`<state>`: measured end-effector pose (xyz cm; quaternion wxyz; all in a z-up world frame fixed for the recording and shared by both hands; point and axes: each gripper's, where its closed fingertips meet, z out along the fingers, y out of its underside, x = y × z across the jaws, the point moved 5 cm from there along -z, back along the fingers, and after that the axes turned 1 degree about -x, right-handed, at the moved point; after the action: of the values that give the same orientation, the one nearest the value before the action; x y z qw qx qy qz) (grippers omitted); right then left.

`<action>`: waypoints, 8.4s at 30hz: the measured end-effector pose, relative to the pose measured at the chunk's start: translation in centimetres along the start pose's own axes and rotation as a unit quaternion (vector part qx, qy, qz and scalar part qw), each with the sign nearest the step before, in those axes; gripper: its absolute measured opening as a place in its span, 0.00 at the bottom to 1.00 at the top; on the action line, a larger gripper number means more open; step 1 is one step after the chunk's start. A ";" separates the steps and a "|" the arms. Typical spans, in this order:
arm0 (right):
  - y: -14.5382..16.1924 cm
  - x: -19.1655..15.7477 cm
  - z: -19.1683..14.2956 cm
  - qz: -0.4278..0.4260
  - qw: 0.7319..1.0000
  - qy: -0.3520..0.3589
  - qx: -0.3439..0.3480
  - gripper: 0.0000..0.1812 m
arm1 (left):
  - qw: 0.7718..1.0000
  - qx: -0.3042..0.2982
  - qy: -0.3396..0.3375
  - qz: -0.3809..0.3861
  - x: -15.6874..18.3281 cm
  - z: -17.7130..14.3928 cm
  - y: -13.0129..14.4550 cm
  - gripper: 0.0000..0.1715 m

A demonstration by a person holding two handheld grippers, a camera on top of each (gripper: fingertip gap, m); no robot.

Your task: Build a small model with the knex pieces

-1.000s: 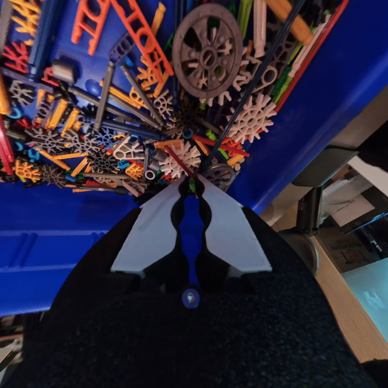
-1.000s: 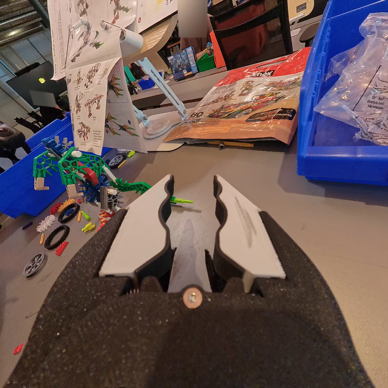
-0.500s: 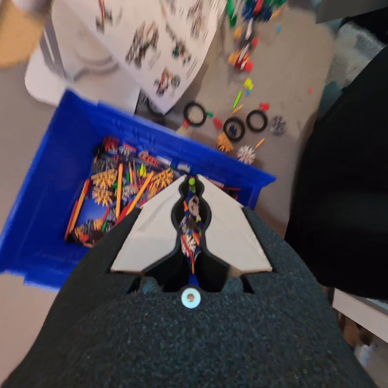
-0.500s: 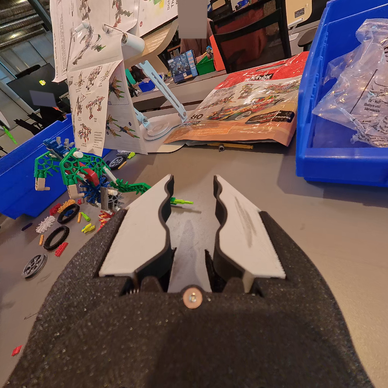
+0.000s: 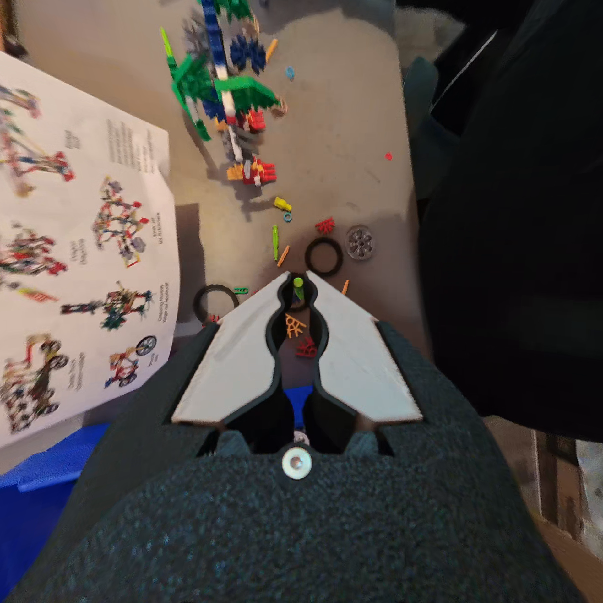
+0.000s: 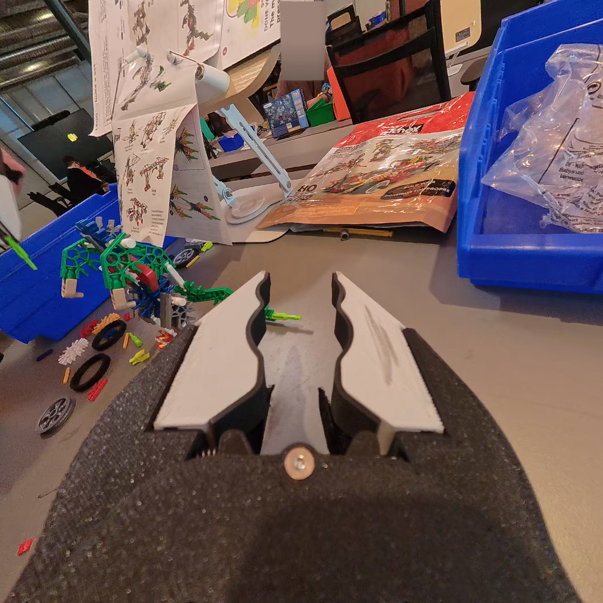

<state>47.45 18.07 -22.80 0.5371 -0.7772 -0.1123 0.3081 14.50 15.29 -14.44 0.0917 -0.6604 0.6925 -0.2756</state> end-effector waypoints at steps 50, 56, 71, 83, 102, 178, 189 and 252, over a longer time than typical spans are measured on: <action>-0.2 0.0 -0.3 0.002 1.000 -0.006 0.014 0.21 | 0.996 0.010 -0.035 -0.076 -1.1 -0.4 2.5 0.09; -0.2 0.0 -0.2 0.002 1.000 -0.006 0.010 0.21 | 0.990 0.022 -0.075 -0.116 -0.9 -3.6 5.1 0.09; -0.1 0.0 -0.1 0.002 1.000 -0.004 0.004 0.21 | 0.972 -0.008 -0.146 -0.185 -1.0 -7.3 11.6 0.10; 0.0 0.0 0.0 0.001 1.000 -0.003 0.001 0.21 | 0.962 -0.081 -0.146 -0.215 -0.9 -6.1 16.4 0.11; 0.0 0.0 0.0 0.002 1.000 -0.003 0.000 0.21 | 0.956 -0.132 -0.130 -0.226 0.0 -4.9 18.6 0.12; -0.1 0.0 -0.1 0.003 1.000 -0.004 0.003 0.21 | 0.952 -0.177 -0.099 -0.230 0.7 -2.3 20.4 0.13; -0.1 0.0 0.0 0.003 1.000 -0.006 0.001 0.21 | 0.942 -0.124 -0.198 -0.241 -1.2 -8.2 20.0 0.13; 0.1 0.1 0.2 0.001 1.000 0.001 -0.009 0.21 | 0.947 -0.260 -0.074 -0.175 -0.8 -3.5 22.0 0.14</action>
<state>47.39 18.24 -22.95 0.5296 -0.7827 -0.1135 0.3066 -6.09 16.44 -22.80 -0.0818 -0.7908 0.6047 -0.0478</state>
